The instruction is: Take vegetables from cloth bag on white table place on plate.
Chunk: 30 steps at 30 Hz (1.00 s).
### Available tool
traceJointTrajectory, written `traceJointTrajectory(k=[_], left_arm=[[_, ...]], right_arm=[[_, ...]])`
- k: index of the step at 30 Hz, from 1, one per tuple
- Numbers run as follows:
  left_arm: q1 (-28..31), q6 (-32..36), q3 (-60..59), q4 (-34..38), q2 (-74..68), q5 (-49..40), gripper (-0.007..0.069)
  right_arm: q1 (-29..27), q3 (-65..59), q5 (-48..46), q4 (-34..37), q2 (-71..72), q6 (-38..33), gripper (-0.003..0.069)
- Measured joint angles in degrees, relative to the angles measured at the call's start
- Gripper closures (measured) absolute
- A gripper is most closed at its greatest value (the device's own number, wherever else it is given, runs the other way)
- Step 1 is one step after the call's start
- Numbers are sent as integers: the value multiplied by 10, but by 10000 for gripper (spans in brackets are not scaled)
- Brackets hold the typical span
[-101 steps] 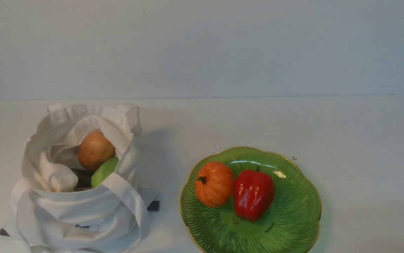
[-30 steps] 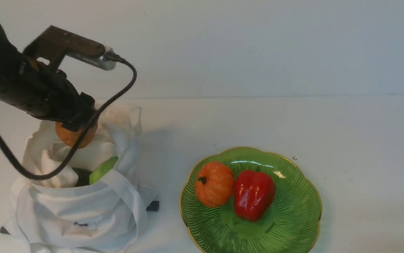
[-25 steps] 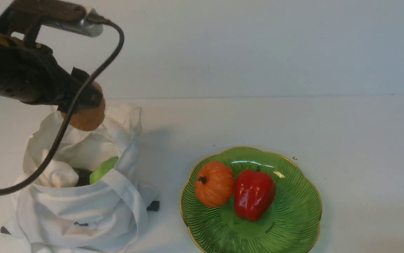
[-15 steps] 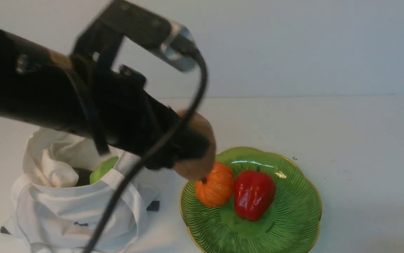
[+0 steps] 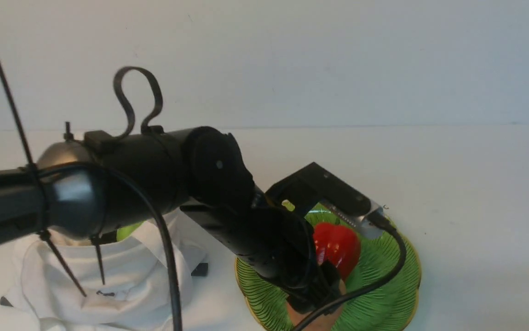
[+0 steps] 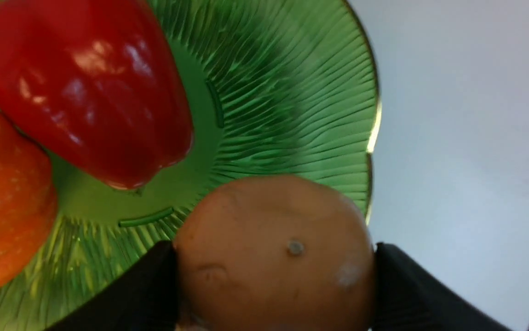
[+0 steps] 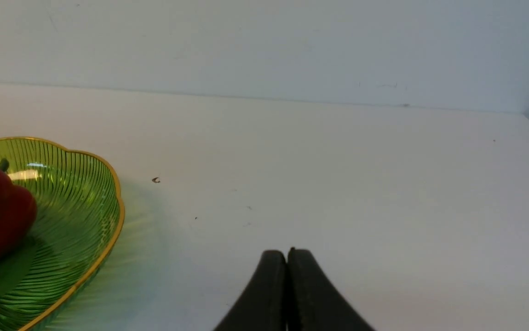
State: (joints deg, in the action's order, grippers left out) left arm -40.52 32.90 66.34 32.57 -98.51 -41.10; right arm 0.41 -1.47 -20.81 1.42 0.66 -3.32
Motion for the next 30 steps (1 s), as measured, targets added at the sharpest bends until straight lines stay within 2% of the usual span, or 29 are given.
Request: traceJointTrajectory(k=[2,8,14,19,23,25,28,30], left_arm=[[0,3,0,-2,-3,10,143],[0,-9,9,-10,8,18,6],[1,-40,45,-33,26,-10,5],[1,-101,108,-116,66,-70,157],[1,-173,163,-246,135,-138,449],[1,-213,172,-308,171,-161,564],[1,-261,173,-371,223,-187,608],[1,-310,173,-442,278,-217,627]], right_arm=[[0,0,0,0,0,0,673],[0,0,0,0,0,0,673],[0,0,0,0,0,0,673],[0,0,0,0,0,0,673],[0,0,0,0,0,0,673],[0,0,0,0,0,0,673],[0,0,0,0,0,0,673],[0,0,0,0,0,0,673]])
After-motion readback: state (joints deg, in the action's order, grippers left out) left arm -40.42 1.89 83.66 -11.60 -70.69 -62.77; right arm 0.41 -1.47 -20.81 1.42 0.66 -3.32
